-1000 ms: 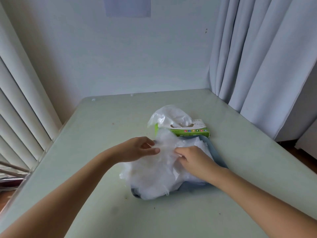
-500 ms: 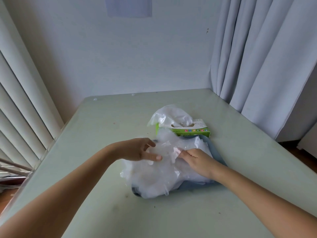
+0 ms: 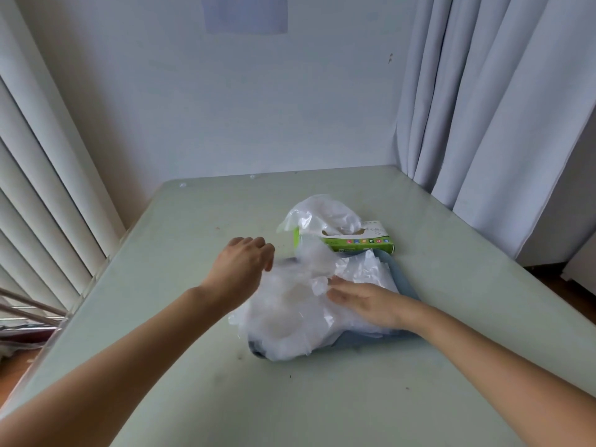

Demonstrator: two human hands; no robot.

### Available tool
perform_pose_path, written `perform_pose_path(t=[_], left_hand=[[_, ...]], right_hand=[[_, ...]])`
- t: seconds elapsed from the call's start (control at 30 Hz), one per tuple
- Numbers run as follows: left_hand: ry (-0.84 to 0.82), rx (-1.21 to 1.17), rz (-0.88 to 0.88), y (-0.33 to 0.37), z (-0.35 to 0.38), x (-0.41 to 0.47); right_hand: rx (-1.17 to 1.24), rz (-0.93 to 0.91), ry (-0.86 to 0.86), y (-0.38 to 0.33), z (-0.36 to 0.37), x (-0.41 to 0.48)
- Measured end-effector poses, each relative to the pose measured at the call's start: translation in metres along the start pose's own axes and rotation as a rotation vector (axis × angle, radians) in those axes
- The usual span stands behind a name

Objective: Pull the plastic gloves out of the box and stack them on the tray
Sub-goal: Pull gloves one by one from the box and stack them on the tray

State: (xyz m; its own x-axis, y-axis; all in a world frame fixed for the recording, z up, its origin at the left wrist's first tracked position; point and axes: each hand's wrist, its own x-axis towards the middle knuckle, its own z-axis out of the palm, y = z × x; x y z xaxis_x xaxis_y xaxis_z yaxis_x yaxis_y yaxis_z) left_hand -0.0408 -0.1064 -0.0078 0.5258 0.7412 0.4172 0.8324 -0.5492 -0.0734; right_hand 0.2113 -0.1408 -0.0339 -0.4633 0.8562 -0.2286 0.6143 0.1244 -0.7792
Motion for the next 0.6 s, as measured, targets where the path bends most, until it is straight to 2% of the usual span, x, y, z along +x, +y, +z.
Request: perform_pose_path(t=[0.07,0.17,0.23,0.3,0.37,0.43,0.5,0.6], left_hand=[[-0.015,0.029,-0.080,-0.013,-0.006,-0.008],[0.032,0.008,-0.335,-0.026,-0.019,-0.011],[0.102,-0.074,-0.360,-0.017,-0.027,-0.006],[0.071,-0.237,-0.273,0.006,-0.034,-0.001],[-0.070,-0.389,-0.113,0.029,-0.033,0.003],[-0.281,-0.466,-0.031,0.045,-0.026,0.005],[-0.476,-0.459,-0.057,0.049,-0.017,0.006],[-0.609,-0.471,-0.151,0.046,-0.007,0.004]], right_hand=[[-0.150,-0.032,-0.094,0.001,0.001,-0.001],[-0.437,-0.082,-0.145,0.002,0.005,-0.002],[-0.541,-0.093,-0.147,0.002,0.007,-0.003],[-0.603,-0.091,-0.158,0.002,0.008,-0.004],[-0.644,-0.079,-0.172,0.002,0.008,-0.003],[-0.685,-0.064,-0.191,0.001,0.007,-0.003],[-0.714,-0.065,-0.202,-0.001,0.006,-0.003],[-0.711,-0.078,-0.199,-0.002,0.006,-0.005]])
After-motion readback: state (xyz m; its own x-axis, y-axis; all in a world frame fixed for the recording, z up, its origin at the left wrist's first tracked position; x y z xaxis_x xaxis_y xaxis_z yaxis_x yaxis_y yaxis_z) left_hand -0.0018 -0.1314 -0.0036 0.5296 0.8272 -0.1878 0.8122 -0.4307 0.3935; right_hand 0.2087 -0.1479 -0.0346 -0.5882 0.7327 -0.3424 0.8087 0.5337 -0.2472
